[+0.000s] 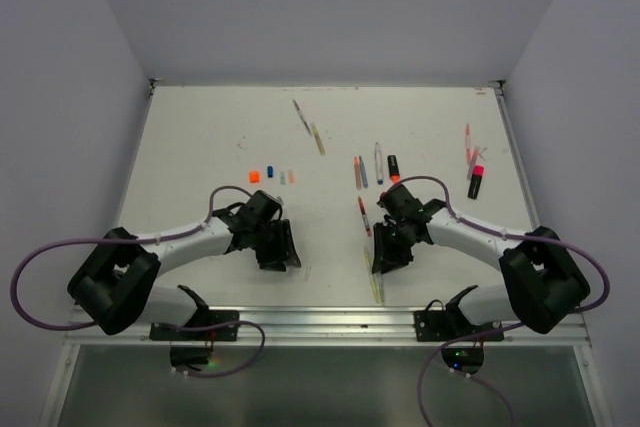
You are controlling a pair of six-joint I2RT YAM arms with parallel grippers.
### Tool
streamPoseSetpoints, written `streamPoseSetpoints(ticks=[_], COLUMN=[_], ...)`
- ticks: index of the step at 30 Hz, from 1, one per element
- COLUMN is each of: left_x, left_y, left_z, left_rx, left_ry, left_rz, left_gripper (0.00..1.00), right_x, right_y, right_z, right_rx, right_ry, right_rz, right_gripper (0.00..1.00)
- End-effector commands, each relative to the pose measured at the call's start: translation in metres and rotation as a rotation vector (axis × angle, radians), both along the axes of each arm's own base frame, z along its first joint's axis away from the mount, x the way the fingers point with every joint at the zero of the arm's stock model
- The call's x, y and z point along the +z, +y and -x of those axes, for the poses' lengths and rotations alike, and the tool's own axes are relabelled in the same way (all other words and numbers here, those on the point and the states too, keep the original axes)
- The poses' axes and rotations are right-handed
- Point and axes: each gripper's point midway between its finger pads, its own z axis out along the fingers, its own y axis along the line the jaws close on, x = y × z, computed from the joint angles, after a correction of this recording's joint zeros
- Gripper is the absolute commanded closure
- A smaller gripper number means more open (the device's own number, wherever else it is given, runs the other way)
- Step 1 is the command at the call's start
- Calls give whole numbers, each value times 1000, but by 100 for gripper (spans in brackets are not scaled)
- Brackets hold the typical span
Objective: Open the pen caps
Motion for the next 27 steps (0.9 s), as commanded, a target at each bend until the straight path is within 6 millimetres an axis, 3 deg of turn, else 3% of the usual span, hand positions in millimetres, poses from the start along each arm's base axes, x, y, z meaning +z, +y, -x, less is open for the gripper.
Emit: streamPoseSetpoints(ticks=[1, 13, 18, 22, 23, 24, 26, 27], left_x=[-19, -8, 18, 31, 35, 38, 46, 53], left_y=[29, 27, 20, 20, 20, 19, 19, 19], left_z=[9, 1, -15, -20, -21, -22, -27, -31], left_rx=[21, 41, 31, 27, 28, 29, 40, 48], left_ry=[18, -20, -106, -137, -146, -152, -183, -209], left_rz=[-146, -138, -108, -104, -100, -100, -101, -92], left_gripper=[49, 41, 39, 37, 37, 37, 36, 36], right_x=[22, 72, 89, 109, 103, 117, 123, 126], right_y=[7, 14, 21, 39, 43, 54, 68, 79], right_z=[-22, -56, -75, -109, -117, -132, -152, -173], right_rx=[8, 61, 72, 75, 79, 85, 96, 109], right_ry=[-79, -202, -256, -336, -319, -360, -388, -412], right_rz=[-14, 4, 6, -19, -11, -35, -60, -67], right_gripper=[68, 66, 66, 65, 65, 65, 64, 64])
